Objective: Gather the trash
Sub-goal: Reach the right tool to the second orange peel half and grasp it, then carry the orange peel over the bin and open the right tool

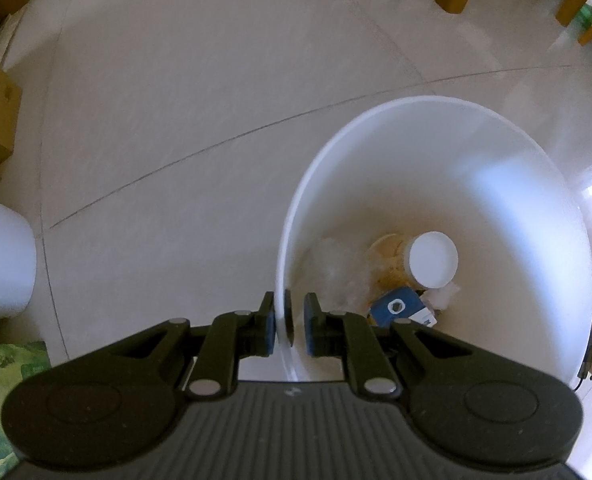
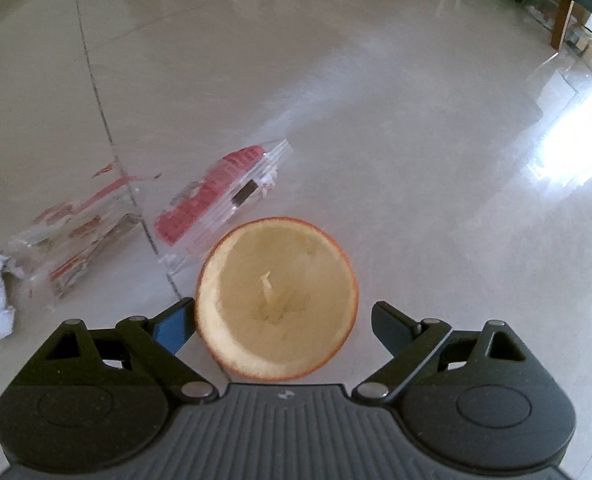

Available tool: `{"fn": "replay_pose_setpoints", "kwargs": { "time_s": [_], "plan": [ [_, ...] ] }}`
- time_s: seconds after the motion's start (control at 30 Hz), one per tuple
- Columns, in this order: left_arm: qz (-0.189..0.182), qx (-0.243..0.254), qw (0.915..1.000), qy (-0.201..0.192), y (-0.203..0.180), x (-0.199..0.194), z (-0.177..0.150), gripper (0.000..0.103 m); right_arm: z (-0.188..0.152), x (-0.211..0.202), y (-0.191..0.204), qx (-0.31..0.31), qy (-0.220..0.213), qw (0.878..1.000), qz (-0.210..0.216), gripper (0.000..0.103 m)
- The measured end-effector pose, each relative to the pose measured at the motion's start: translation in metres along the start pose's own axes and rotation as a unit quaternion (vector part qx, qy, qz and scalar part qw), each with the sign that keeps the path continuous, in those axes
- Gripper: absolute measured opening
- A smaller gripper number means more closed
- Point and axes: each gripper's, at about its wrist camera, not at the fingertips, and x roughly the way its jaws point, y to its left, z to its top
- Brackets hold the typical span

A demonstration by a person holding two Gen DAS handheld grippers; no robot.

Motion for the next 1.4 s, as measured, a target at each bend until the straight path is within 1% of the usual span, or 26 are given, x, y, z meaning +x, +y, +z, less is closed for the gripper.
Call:
{"fn": "replay_pose_setpoints", "kwargs": {
  "time_s": [0.1,0.23,0.33,0.47,0.67,0.8,1.0,1.23,1.4],
  "plan": [
    [0.002,-0.003,1.0,0.003,-0.002,0.004,0.002,0.011,0.002,0.005,-0.002,0.007,0.003,1.0,0.002,0.092],
    [0.003,-0.006,1.0,0.005,-0.005,0.006,0.001,0.011,0.003,0.001,-0.002,0.0,0.003,1.0,0.013,0.081],
    [0.0,-0.011,0.9999,0.006,-0.002,0.007,0.001,0.011,0.006,0.001,0.003,-0.011,0.008,1.0,0.007,0.08],
    [-0.004,-0.012,0.9999,0.005,0.0,0.006,0.001,0.011,0.008,-0.001,0.001,-0.007,0.021,1.0,0.011,0.078],
    [-0.004,-0.011,0.9999,0.004,0.002,0.004,0.0,0.011,-0.005,-0.011,-0.006,-0.008,0.045,0.999,0.016,0.078],
    [-0.004,-0.01,0.9999,0.004,0.002,0.006,-0.001,0.011,-0.011,-0.021,-0.012,-0.003,0.065,0.998,0.028,0.077],
    [-0.006,-0.012,0.9999,0.005,0.003,0.005,-0.001,0.011,-0.014,-0.051,-0.02,-0.028,0.091,0.995,0.032,0.077],
    [-0.007,-0.01,0.9999,0.006,0.004,0.005,0.0,0.011,-0.012,-0.104,-0.023,-0.059,0.088,0.993,0.052,0.077],
    [-0.007,-0.008,0.9999,0.006,0.003,0.005,0.0,0.011,-0.005,-0.155,-0.014,-0.1,0.084,0.989,0.071,0.077]
  ]
}}
